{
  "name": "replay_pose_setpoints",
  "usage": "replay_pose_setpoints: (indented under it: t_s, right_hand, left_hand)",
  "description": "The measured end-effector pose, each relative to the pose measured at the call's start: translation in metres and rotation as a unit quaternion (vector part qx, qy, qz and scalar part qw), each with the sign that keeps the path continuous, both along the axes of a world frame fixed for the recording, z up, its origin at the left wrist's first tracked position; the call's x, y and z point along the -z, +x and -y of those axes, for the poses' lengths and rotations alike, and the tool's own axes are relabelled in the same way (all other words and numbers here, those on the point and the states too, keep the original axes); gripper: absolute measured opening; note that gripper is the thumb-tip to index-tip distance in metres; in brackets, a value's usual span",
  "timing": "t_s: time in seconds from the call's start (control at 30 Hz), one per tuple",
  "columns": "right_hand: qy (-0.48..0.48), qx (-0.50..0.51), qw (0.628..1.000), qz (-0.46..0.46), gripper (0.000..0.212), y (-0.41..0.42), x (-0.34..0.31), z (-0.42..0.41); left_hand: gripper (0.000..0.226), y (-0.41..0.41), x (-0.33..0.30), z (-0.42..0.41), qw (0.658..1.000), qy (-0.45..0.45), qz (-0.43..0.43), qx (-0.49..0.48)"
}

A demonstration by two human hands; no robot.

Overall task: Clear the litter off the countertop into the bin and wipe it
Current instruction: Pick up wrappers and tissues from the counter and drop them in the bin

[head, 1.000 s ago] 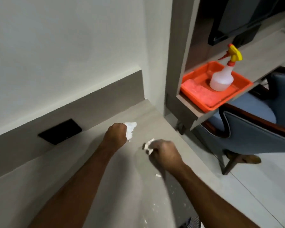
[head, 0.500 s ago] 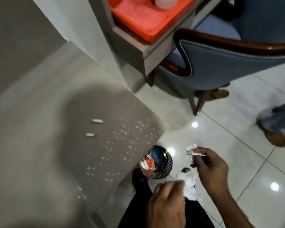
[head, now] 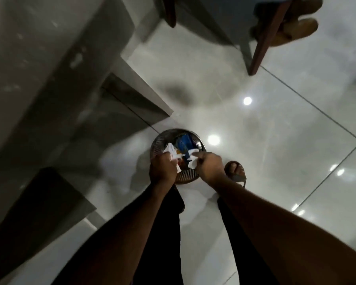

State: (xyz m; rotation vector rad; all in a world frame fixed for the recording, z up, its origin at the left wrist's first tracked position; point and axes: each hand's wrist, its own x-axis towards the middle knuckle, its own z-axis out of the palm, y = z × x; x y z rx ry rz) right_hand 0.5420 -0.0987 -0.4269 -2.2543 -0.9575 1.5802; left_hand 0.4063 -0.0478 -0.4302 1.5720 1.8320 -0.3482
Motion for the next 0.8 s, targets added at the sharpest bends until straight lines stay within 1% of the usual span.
replay_pose_setpoints:
  t_s: [0.1,0.17,0.2,0.3,0.37,0.43,0.5,0.53,0.6,0.63,0.7,0.73,0.8]
  right_hand:
    - [-0.027,-0.019,0.999,-0.023,0.05,-0.004,0.022,-0.01]
    - [-0.041,0.012,0.998,-0.039,0.049,-0.002,0.026,-0.012]
    - [-0.043,0.024,0.998,-0.039,0.046,-0.001,0.024,-0.013]
    - [-0.041,0.058,0.997,-0.02,0.034,0.004,0.004,-0.013]
    - [-0.003,0.112,0.994,0.003,0.027,0.007,-0.023,-0.011]
    - [0.052,0.164,0.985,0.003,0.021,0.011,-0.065,-0.006]
    - [0.116,0.209,0.971,0.004,0.017,0.015,-0.115,0.0]
    - [0.144,0.223,0.964,0.018,0.015,0.016,-0.151,-0.001]
    - [0.201,0.252,0.945,0.063,0.008,0.013,-0.224,-0.009]
    - [0.231,0.269,0.932,0.074,0.007,0.011,-0.259,-0.013]
    - [0.295,0.281,0.909,0.085,0.01,-0.001,-0.328,-0.03]
    - [0.332,0.267,0.9,0.092,0.012,-0.008,-0.358,-0.042]
    - [0.408,0.203,0.883,0.11,0.012,-0.028,-0.402,-0.071]
  left_hand:
    - [0.047,-0.003,0.025,-0.003,0.999,-0.045,0.022,0.02]
    - [0.054,-0.006,0.027,-0.005,0.997,-0.053,0.027,0.039]
    - [0.052,-0.007,0.023,-0.006,0.997,-0.05,0.024,0.045]
    - [0.045,-0.001,-0.009,-0.009,0.998,-0.002,0.012,0.065]
    - [0.043,0.004,-0.05,-0.007,0.996,0.052,0.023,0.07]
    - [0.038,0.007,-0.107,0.001,0.986,0.126,0.072,0.076]
    - [0.034,0.008,-0.173,0.018,0.967,0.18,0.159,0.088]
    - [0.033,0.006,-0.211,0.025,0.958,0.18,0.203,0.096]
    - [0.037,0.0,-0.285,0.032,0.947,0.157,0.258,0.107]
    - [0.04,-0.004,-0.315,0.034,0.942,0.156,0.277,0.107]
    - [0.041,-0.025,-0.371,0.02,0.926,0.201,0.305,0.095]
    - [0.039,-0.038,-0.394,0.007,0.918,0.234,0.307,0.086]
    - [0.031,-0.07,-0.425,-0.028,0.907,0.305,0.282,0.077]
